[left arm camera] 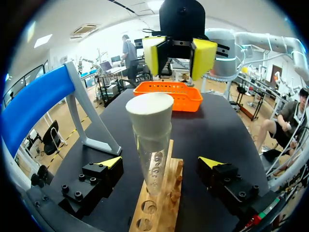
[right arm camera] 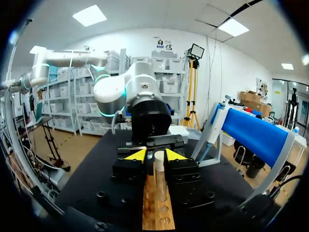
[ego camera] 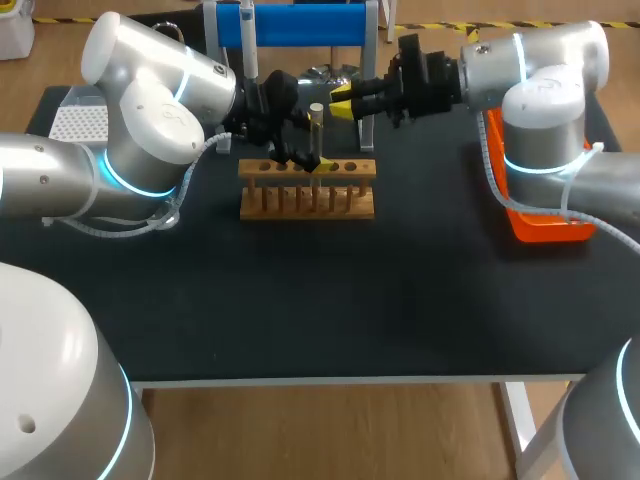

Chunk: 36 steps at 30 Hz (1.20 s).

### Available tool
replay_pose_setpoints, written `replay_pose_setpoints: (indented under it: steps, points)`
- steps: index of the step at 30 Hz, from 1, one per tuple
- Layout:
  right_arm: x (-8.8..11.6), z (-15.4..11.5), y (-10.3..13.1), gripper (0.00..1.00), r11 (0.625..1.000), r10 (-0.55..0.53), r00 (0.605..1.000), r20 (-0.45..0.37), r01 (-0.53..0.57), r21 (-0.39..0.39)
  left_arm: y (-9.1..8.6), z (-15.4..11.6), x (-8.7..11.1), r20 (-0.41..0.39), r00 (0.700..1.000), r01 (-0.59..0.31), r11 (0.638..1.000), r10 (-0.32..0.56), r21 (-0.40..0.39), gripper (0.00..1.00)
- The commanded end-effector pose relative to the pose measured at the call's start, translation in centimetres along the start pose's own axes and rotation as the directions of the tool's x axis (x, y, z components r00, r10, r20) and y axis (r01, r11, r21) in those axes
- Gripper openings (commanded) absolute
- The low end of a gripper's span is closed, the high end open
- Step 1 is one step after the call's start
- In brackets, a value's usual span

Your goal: Invert the test tube, pick up the pipette, mount the tip to pipette, aspirate from beaker and dispense into the tube, eject the tip, return the pipette, and cap with the stopper.

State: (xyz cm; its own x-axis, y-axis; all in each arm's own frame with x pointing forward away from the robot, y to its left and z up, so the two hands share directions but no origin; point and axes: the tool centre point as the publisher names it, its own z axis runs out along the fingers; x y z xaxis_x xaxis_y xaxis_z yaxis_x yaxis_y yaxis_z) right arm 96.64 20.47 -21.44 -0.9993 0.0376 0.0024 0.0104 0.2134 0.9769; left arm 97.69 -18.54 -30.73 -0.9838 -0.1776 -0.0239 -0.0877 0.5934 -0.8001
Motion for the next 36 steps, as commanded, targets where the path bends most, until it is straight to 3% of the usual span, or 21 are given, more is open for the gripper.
replay_pose_setpoints:
  steps: [1, 13, 36]
  points:
    - [-0.7, 0.1, -0.2, 0.00, 0.997, 0.010, 0.999, -0.046, -0.013, -0.071, 0.0, 0.0, 0.0, -0.001, 1.000, 0.000, 1.000, 0.000, 0.000, 1.00]
    - [-0.4, 1.4, 0.6, 0.00, 0.984, 0.016, 0.988, -0.152, -0.043, -0.173, 0.0, 0.0, 0.0, -0.001, 1.000, 0.000, 1.000, 0.000, 0.000, 1.00]
    - [-0.5, 3.3, 0.7, 0.00, 0.983, 0.013, 0.985, -0.174, -0.045, -0.179, 0.0, 0.0, 0.0, -0.001, 1.000, 0.000, 1.000, 0.000, 0.000, 1.00]
